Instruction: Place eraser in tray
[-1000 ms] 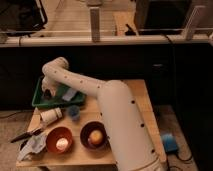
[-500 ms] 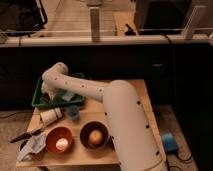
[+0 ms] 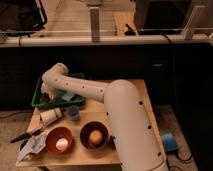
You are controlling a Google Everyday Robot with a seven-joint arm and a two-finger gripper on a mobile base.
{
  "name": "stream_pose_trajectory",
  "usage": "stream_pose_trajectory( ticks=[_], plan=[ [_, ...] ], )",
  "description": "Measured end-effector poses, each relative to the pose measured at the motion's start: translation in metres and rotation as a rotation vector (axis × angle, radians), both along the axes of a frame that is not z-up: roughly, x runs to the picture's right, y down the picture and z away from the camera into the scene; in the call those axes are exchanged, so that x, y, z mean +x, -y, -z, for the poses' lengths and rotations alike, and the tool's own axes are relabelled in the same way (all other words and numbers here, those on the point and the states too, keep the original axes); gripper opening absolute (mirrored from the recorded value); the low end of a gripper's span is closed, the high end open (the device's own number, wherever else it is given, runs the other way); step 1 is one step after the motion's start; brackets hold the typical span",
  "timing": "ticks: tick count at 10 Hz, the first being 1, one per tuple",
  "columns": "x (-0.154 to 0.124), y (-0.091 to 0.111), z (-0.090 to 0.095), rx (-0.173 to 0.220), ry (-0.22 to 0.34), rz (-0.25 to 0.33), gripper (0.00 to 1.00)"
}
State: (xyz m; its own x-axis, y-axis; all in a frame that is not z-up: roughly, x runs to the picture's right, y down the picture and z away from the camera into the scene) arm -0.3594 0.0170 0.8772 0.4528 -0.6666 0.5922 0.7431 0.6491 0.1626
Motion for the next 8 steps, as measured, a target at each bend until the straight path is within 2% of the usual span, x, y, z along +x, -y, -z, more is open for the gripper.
stream_pose_trajectory(
  ticks=[2, 3, 7, 8],
  plan=[
    [0.005, 0.0, 0.005, -0.003, 0.013, 0.02, 0.8],
    [0.012, 0.0, 0.014, 0.001, 0.015, 0.038, 0.8],
    [0.081, -0.001, 0.054, 0.015, 0.034, 0.066, 0.8],
    [0.092, -0.003, 0.064, 0.017, 0.041, 0.071, 0.8]
  ],
)
